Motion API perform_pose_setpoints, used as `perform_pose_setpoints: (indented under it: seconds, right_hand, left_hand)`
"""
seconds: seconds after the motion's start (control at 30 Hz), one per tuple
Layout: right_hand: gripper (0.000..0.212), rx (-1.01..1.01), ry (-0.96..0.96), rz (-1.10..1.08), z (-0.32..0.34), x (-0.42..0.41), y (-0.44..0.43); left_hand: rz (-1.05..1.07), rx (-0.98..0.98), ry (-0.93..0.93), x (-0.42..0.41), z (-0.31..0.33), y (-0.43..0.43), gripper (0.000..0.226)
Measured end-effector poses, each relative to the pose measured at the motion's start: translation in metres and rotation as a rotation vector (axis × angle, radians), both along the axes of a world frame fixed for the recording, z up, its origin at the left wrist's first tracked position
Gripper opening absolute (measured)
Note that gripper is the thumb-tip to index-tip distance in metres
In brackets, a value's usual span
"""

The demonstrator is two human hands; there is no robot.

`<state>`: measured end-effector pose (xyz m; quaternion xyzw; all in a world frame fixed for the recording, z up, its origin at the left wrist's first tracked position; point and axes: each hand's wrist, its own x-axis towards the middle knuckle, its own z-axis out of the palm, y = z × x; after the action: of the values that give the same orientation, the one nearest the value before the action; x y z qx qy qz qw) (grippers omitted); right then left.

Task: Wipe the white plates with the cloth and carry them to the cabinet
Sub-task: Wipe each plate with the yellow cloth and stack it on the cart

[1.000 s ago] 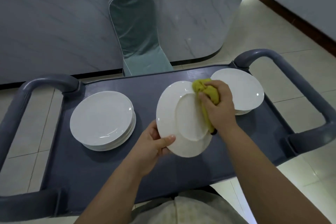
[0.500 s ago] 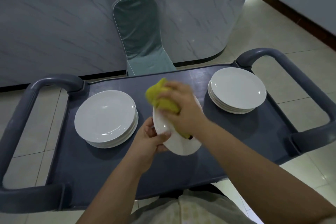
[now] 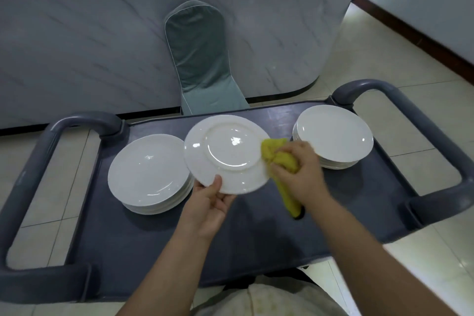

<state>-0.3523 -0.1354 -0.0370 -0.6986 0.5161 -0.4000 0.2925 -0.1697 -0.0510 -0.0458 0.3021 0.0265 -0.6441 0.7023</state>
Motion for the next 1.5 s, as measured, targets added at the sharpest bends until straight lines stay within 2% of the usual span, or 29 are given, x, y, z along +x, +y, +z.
perform_pose_setpoints:
  seconds: [0.1,0.13,0.3,0.37,0.47,0.53,0.63,0.7,0.77,0.83,0.97,1.07,1.13,1.2,1.3,1.37,1.43,1.5]
  right_hand:
    - [0.035,-0.263,0.112,0.327,-0.019,0.035,0.051]
    - [0.034,-0.3,0.141,0.367,-0.021,0.037,0.053]
    - [0.033,-0.121,0.048,0.041,-0.019,-0.01,0.027]
    - [0.035,-0.187,0.097,0.125,-0.016,-0.002,0.035]
    - [0.035,-0.313,0.17,0.396,-0.018,0.024,0.054]
    - [0.032,-0.278,0.142,0.351,-0.019,0.018,0.048]
    - [0.033,-0.128,0.082,0.121,-0.016,-0.002,0.037]
    - [0.032,-0.216,0.114,0.202,-0.009,0.011,0.042]
    - [0.034,-0.297,0.152,0.411,-0.009,0.031,0.053]
    - [0.035,-0.274,0.123,0.481,-0.012,0.033,0.051]
    - [0.031,-0.046,-0.06,0.154,-0.007,-0.001,0.011]
    - [0.029,0.019,-0.042,-0.016,0.019,0.001,-0.037]
    - [0.026,-0.106,-0.002,0.018,0.044,0.027,-0.053]
    - [0.03,-0.267,0.053,0.162,0.056,0.063,-0.042]
    - [0.032,-0.405,0.127,0.382,0.044,0.092,0.001]
    - [0.029,-0.449,0.139,0.448,0.027,0.071,0.017]
    - [0.024,-0.435,0.174,0.399,0.013,0.033,0.015]
    - [0.024,-0.329,0.184,0.235,0.011,0.006,-0.002]
  left_hand:
    - [-0.008,0.044,-0.059,-0.005,0.004,-0.011,0.042]
    - [-0.015,0.05,-0.066,-0.005,0.004,-0.012,0.042]
    - [0.013,0.008,0.066,-0.002,0.003,-0.007,0.043]
    - [-0.008,-0.001,0.044,-0.005,0.005,-0.008,0.046]
    - [-0.049,0.028,-0.032,-0.007,0.009,-0.009,0.055]
    - [-0.049,-0.007,-0.011,-0.004,0.008,-0.007,0.054]
    - [-0.038,-0.064,0.03,0.0,0.007,-0.004,0.045]
    - [-0.049,-0.06,-0.001,0.002,0.007,-0.005,0.046]
    - [-0.087,-0.02,-0.082,0.004,0.009,-0.005,0.046]
    - [-0.101,-0.009,-0.111,0.006,0.009,-0.002,0.048]
    - [-0.129,-0.065,-0.11,0.022,0.007,0.006,0.047]
    - [-0.277,-0.103,-0.318,0.037,0.01,0.012,0.048]
    - [-0.338,-0.103,-0.452,0.039,0.013,0.01,0.05]
    - [-0.324,-0.1,-0.491,0.038,0.017,0.004,0.051]
    - [-0.282,-0.152,-0.439,0.042,0.019,-0.003,0.046]
    - [-0.263,-0.173,-0.393,0.048,0.018,-0.002,0.046]
    - [-0.262,-0.151,-0.387,0.052,0.015,0.003,0.048]
    - [-0.286,-0.13,-0.411,0.051,0.011,0.007,0.048]
